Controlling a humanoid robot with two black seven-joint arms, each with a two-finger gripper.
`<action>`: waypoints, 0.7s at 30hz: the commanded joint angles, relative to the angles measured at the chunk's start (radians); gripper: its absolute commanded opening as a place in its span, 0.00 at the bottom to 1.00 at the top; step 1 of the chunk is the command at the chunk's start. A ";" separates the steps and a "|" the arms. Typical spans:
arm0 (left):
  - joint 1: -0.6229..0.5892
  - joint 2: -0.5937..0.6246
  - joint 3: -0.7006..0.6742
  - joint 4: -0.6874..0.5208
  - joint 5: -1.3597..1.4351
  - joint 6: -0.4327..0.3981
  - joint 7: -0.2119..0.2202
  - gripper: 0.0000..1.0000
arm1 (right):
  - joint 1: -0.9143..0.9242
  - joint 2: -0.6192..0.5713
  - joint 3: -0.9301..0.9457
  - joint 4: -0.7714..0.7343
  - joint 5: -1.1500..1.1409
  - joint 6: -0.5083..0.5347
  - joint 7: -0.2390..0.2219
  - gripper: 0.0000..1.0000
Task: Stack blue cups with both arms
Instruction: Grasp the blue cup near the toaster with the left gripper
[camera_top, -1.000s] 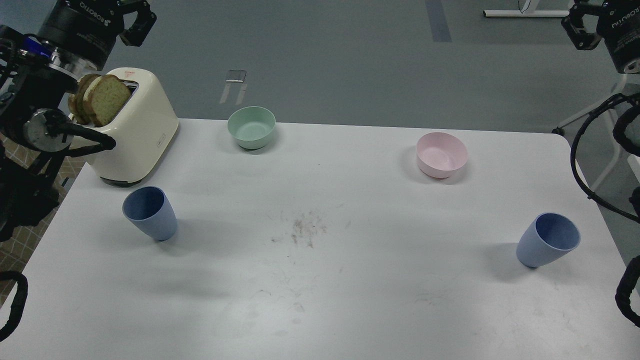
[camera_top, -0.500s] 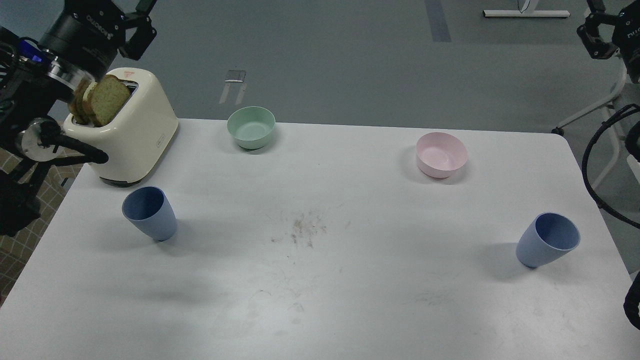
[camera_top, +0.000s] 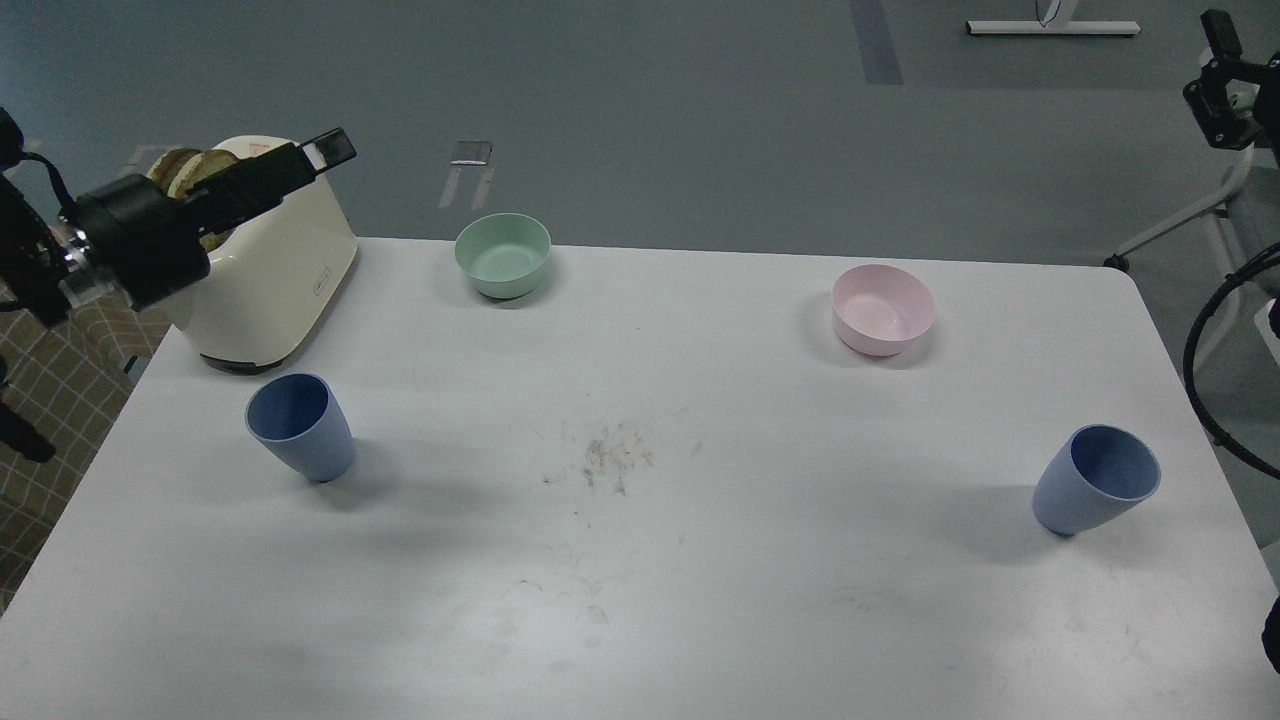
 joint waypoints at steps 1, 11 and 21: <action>0.111 0.043 0.035 0.002 0.202 0.151 -0.037 0.78 | 0.000 -0.011 0.000 0.000 0.003 0.000 0.000 1.00; 0.251 0.029 0.092 0.143 0.575 0.288 -0.036 0.74 | 0.000 -0.011 0.004 0.011 0.009 0.000 0.000 1.00; 0.244 -0.037 0.118 0.277 0.569 0.283 -0.040 0.65 | 0.000 -0.012 0.004 0.023 0.009 0.000 0.000 1.00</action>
